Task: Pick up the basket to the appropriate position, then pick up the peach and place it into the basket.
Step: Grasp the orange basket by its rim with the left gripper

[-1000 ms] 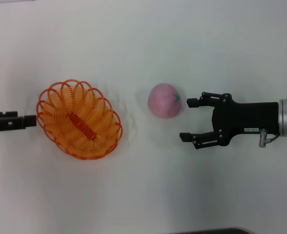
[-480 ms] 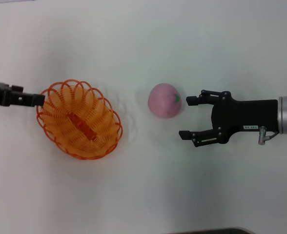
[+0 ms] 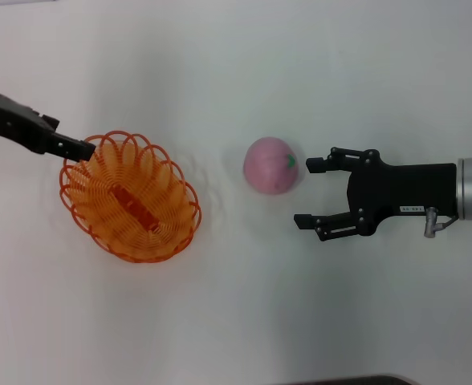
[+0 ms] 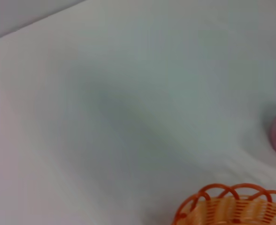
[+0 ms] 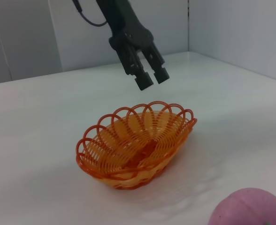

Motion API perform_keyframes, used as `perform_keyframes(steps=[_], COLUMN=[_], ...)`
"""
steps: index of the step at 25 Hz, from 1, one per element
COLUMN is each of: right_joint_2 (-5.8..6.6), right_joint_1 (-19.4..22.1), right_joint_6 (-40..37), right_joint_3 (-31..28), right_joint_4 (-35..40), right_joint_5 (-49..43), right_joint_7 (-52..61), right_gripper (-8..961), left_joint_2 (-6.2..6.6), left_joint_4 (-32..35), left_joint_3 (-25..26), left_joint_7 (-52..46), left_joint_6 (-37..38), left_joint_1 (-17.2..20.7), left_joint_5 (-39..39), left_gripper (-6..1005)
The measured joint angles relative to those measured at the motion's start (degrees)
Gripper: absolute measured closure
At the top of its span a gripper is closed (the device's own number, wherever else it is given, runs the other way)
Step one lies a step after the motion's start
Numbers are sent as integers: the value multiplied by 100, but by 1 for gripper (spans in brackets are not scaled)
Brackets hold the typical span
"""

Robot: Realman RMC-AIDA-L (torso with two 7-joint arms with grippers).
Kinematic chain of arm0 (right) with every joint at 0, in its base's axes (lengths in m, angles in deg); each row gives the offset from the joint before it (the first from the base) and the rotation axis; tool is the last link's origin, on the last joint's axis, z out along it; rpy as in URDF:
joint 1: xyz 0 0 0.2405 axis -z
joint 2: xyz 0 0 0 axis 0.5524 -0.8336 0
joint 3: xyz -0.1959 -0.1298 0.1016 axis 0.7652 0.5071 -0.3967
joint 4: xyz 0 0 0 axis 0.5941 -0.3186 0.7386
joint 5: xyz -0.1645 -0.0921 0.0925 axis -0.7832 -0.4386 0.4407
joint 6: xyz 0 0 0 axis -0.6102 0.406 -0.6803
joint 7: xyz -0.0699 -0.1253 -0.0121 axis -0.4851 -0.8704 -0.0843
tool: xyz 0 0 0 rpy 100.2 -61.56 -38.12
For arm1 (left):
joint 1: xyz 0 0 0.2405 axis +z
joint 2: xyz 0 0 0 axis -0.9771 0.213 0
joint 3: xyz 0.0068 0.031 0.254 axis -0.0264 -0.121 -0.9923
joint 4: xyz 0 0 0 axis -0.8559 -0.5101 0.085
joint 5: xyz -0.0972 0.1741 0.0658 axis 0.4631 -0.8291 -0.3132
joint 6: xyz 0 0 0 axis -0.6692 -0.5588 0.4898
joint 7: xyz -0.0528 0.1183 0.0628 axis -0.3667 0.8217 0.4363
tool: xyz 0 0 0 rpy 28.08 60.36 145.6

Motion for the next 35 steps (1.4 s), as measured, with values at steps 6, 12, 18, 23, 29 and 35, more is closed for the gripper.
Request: perform_keyframes(steps=[6,12,18,23,29,35], right_joint_2=[-2,2,6,7,7,7], right_joint_1=[0,-9,-20,-41,-70,-101], right_joint_6=[0,0,-2,-3,-3,-3], right_joint_3=[0,0,-3,-1,1,-7], right_joint_4=[0,-1,0,0,0,6], right_joint_5=[0,0,0,0,0,0], right_joint_7=[0,0,0,0,0,3], right_gripper=[7,7,8,8,9,10], left_joint_2=[-81,-187,-221,-246,-221,-214], left_joint_4=[-32,-46,-230,-320,-676,-939], left_joint_3=[-427,-762,-949,-1093,-1140,-1179], left_joint_7=[-70,-171,-176,-180,-168,-162], left_joint_6=[-249,-413,-455,-646,-926,-1185], left_joint_1=[-191,-334,-450,-455,-525,-566], left_joint_5=[-345,-822,-1007,-1019,-1031,-1147], left_gripper=[191,192,194,272,274,274])
